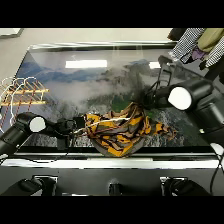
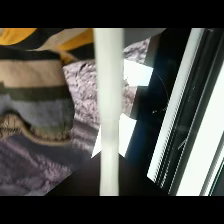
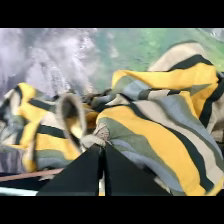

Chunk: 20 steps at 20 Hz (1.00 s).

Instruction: Fold the clothes and pants, and hang the long-sleeved shirts on hangers.

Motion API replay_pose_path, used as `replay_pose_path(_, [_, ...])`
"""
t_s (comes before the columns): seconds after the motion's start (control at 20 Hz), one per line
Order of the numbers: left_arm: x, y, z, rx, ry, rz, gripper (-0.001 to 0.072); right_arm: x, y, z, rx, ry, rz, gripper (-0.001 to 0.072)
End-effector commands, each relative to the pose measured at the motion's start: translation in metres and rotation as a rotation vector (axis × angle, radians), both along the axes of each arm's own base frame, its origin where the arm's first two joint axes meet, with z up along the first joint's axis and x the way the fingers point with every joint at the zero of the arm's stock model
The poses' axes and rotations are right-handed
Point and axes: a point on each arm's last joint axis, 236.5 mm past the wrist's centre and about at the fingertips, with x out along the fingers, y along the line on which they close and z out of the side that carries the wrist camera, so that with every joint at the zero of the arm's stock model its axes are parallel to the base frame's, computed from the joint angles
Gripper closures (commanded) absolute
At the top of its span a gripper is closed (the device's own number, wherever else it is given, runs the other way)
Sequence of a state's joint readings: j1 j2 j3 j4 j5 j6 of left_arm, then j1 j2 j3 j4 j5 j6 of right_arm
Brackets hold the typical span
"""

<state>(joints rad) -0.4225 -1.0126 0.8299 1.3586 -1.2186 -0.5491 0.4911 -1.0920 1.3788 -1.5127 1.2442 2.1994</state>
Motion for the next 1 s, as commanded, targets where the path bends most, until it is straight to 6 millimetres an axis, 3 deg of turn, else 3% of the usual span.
replay_pose_path(0.0, [0.003, -0.016, 0.004, -0.053, -0.013, -0.002, 0.0682, -0.016, 0.002, 0.030, 0.009, 0.012, 0.049, 0.0684])
replay_pose_path(0.2, [0.014, -0.029, 0.016, -0.094, -0.055, -0.003, 0.0682, -0.037, 0.017, 0.037, 0.067, 0.082, 0.102, 0.0684])
replay_pose_path(0.45, [0.013, -0.057, 0.011, -0.095, -0.034, -0.085, 0.0682, -0.031, 0.019, 0.021, 0.026, 0.108, 0.121, 0.0684])
replay_pose_path(0.6, [0.023, -0.078, 0.014, -0.129, -0.037, -0.097, 0.0682, -0.029, 0.021, 0.013, 0.016, 0.128, 0.128, 0.0684])
replay_pose_path(0.95, [0.039, -0.110, 0.008, -0.150, -0.017, -0.120, 0.0682, -0.040, 0.032, 0.020, 0.070, 0.145, 0.162, 0.0684])
